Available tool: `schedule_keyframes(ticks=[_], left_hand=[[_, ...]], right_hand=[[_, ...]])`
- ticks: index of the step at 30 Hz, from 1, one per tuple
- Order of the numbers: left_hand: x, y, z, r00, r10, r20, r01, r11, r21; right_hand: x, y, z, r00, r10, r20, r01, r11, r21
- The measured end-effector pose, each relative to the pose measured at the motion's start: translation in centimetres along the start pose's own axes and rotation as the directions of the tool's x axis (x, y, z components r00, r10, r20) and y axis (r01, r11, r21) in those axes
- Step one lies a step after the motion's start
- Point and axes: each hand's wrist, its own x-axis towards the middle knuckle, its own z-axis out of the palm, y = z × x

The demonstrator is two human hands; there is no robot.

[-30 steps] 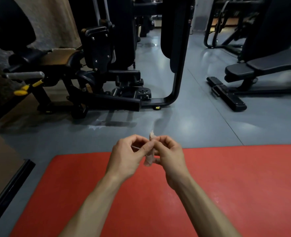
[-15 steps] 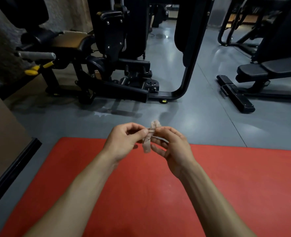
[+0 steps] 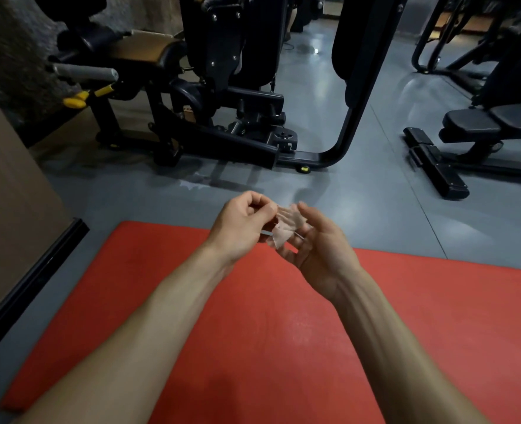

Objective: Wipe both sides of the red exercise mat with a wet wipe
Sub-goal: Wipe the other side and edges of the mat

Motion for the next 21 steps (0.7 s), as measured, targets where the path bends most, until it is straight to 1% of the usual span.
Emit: schedule_keyframes(ticks=[2,4,5,7,9,12,14,18,21], left_hand=[[-0.2,0.0,0.1,0.999,0.045,0.016,-0.046,0.998,0.051],[-0.5,0.1,-0.1,0.998,0.057,0.017,-0.058,0.996,0.061],[-0.5,0.1,-0.2,0.998,0.057,0.011,-0.057,0.997,0.057],[-0.6,-0.1,-0.4,0.999,0.033,0.004,-0.033,0.999,0.038],[-0.7,-0.1,-0.5,1.000,0.012,0.001,-0.012,1.000,0.021],[-1.0,0.1,-0.1,0.999,0.028,-0.038,-0.028,0.999,0.024],[-1.3,0.3,0.4,0.996,0.047,-0.069,-0.043,0.998,0.055],[-1.3,0.3,0.9,0.993,0.063,-0.100,-0.053,0.994,0.100],[-1.2,0.6,0.6,0.979,0.089,-0.182,-0.070,0.992,0.109]], right_hand=[[-0.3,-0.2,-0.1,0.998,0.056,0.039,-0.052,0.992,-0.112],[-0.5,0.1,-0.2,0.995,0.089,0.049,-0.078,0.978,-0.194],[-0.6,0.2,-0.3,0.996,0.085,0.036,-0.077,0.979,-0.188],[-0.8,0.3,-0.3,0.999,0.048,0.005,-0.047,0.992,-0.121],[-1.1,0.1,-0.4,1.000,0.018,0.016,-0.017,0.997,-0.070],[-1.5,0.1,-0.6,0.998,0.016,0.065,-0.012,0.998,-0.067],[-1.7,0.1,-0.6,0.996,0.009,0.091,-0.003,0.998,-0.067],[-1.7,-0.4,-1.1,0.993,-0.017,0.114,0.018,1.000,-0.013],[-1.8,-0.7,-1.7,0.993,0.006,0.114,-0.003,1.000,-0.028]])
